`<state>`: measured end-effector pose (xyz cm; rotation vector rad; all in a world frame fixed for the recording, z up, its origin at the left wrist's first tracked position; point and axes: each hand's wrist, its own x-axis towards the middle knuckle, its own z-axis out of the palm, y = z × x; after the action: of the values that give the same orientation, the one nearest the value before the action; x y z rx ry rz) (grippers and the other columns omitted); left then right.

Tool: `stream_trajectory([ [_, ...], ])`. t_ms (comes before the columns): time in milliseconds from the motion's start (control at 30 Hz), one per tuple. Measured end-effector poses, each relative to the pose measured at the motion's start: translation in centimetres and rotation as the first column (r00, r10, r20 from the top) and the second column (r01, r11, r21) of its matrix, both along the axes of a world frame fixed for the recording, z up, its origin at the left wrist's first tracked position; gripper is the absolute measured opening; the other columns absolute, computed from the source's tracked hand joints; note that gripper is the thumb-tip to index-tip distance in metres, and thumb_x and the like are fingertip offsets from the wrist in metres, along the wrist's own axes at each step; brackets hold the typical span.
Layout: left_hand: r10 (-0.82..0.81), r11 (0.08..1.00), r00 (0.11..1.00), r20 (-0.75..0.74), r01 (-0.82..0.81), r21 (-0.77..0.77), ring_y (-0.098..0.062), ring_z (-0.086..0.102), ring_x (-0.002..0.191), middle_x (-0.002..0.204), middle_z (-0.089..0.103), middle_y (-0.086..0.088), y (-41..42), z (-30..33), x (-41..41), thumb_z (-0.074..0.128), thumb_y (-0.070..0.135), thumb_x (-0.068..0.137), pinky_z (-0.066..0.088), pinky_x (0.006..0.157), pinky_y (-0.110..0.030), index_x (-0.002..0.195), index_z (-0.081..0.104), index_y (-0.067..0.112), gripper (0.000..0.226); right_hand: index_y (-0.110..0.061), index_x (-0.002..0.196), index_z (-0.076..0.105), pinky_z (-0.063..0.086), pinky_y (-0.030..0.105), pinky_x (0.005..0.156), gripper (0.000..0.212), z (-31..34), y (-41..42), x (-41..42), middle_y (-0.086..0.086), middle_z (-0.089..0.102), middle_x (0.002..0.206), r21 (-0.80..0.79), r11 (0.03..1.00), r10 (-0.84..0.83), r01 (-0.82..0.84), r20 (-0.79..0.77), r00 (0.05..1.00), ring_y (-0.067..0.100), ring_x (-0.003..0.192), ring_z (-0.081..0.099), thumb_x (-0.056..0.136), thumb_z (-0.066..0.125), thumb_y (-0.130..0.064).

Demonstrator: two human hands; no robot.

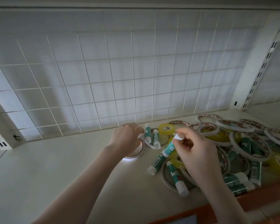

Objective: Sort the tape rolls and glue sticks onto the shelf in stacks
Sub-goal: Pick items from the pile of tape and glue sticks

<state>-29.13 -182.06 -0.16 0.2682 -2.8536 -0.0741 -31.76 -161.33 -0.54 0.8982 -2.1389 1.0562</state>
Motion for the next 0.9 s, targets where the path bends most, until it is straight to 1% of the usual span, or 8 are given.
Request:
stream_trajectory([
  [167, 0.049, 0.973, 0.989, -0.139, -0.015, 0.230, -0.023, 0.059, 0.089, 0.100, 0.059, 0.000, 0.5, 1.7, 2.1, 0.060, 0.015, 0.082, 0.048, 0.076, -0.033, 0.109, 0.066, 0.021, 0.029, -0.009, 0.092, 0.070, 0.044, 0.011, 0.053, 0.019, 0.0, -0.2, 0.1, -0.005, 0.061, 0.069, -0.060, 0.998, 0.014, -0.016, -0.025, 1.000, 0.007, 0.059, 0.056, 0.074, 0.075, -0.006],
  [300, 0.179, 0.914, 0.944, -0.277, -0.055, 0.402, -0.010, 0.058, 0.075, 0.082, 0.059, 0.006, 0.4, 3.0, 5.6, 0.065, 0.013, 0.078, 0.047, 0.072, -0.027, 0.091, 0.070, 0.021, 0.016, -0.012, 0.088, 0.069, 0.050, 0.029, 0.050, 0.016, 0.6, -1.2, 0.5, -0.002, 0.063, 0.069, -0.125, 0.990, 0.065, -0.068, -0.027, 0.998, 0.012, 0.057, 0.058, 0.074, 0.075, -0.006],
  [467, 0.349, 0.862, 0.865, -0.362, -0.145, 0.486, -0.007, 0.060, 0.069, 0.074, 0.063, 0.006, -0.2, 4.1, 11.0, 0.073, 0.010, 0.070, 0.048, 0.069, -0.023, 0.077, 0.069, 0.020, 0.014, -0.017, 0.088, 0.069, 0.045, 0.029, 0.052, 0.018, 0.7, -4.0, 2.1, -0.002, 0.063, 0.070, -0.166, 0.970, 0.192, -0.181, 0.055, 0.980, 0.014, 0.056, 0.056, 0.073, 0.077, -0.009],
  [533, 0.404, 0.839, 0.832, -0.381, -0.171, 0.516, -0.001, 0.059, 0.068, 0.070, 0.063, 0.012, -0.6, 4.4, 13.3, 0.074, 0.009, 0.070, 0.045, 0.064, -0.013, 0.077, 0.068, 0.019, 0.013, -0.018, 0.087, 0.068, 0.043, 0.029, 0.053, 0.017, 0.7, -5.4, 3.0, -0.002, 0.062, 0.070, -0.168, 0.956, 0.251, -0.239, 0.060, 0.966, 0.016, 0.055, 0.056, 0.074, 0.077, -0.011],
  [667, 0.476, 0.816, 0.779, -0.408, -0.220, 0.534, 0.000, 0.061, 0.068, 0.067, 0.065, 0.014, -2.1, 4.7, 18.1, 0.075, 0.012, 0.070, 0.043, 0.062, -0.009, 0.074, 0.067, 0.025, 0.017, -0.017, 0.085, 0.067, 0.042, 0.026, 0.058, 0.014, 1.0, -8.7, 6.0, -0.004, 0.064, 0.071, -0.175, 0.912, 0.388, -0.370, 0.082, 0.918, 0.009, 0.057, 0.055, 0.072, 0.066, -0.022],
  [733, 0.506, 0.808, 0.750, -0.427, -0.238, 0.540, -0.001, 0.060, 0.067, 0.065, 0.064, 0.014, -3.1, 4.9, 20.5, 0.076, 0.010, 0.069, 0.041, 0.062, -0.006, 0.073, 0.066, 0.027, 0.020, -0.017, 0.081, 0.066, 0.039, 0.025, 0.057, 0.012, 1.4, -10.4, 7.8, -0.006, 0.060, 0.066, -0.155, 0.902, 0.415, -0.402, 0.065, 0.907, 0.012, 0.064, 0.054, 0.071, 0.071, -0.015],
  [800, 0.527, 0.802, 0.730, -0.436, -0.255, 0.540, 0.000, 0.061, 0.067, 0.065, 0.064, 0.014, -4.4, 5.0, 23.1, 0.076, 0.009, 0.069, 0.041, 0.061, -0.006, 0.072, 0.064, 0.029, 0.024, -0.016, 0.079, 0.065, 0.037, 0.025, 0.057, 0.018, 1.7, -12.1, 9.8, -0.007, 0.058, 0.063, -0.130, 0.894, 0.441, -0.430, 0.075, 0.894, 0.012, 0.068, 0.052, 0.070, 0.076, -0.006],
  [900, 0.564, 0.790, 0.696, -0.446, -0.295, 0.538, 0.001, 0.061, 0.067, 0.067, 0.064, 0.015, -6.8, 5.1, 27.4, 0.077, 0.011, 0.069, 0.042, 0.061, -0.007, 0.074, 0.062, 0.032, 0.026, -0.018, 0.081, 0.065, 0.038, 0.026, 0.058, 0.020, 2.1, -15.1, 13.2, -0.008, 0.057, 0.064, -0.111, 0.879, 0.474, -0.464, 0.104, 0.874, 0.014, 0.065, 0.052, 0.070, 0.076, -0.006],
])
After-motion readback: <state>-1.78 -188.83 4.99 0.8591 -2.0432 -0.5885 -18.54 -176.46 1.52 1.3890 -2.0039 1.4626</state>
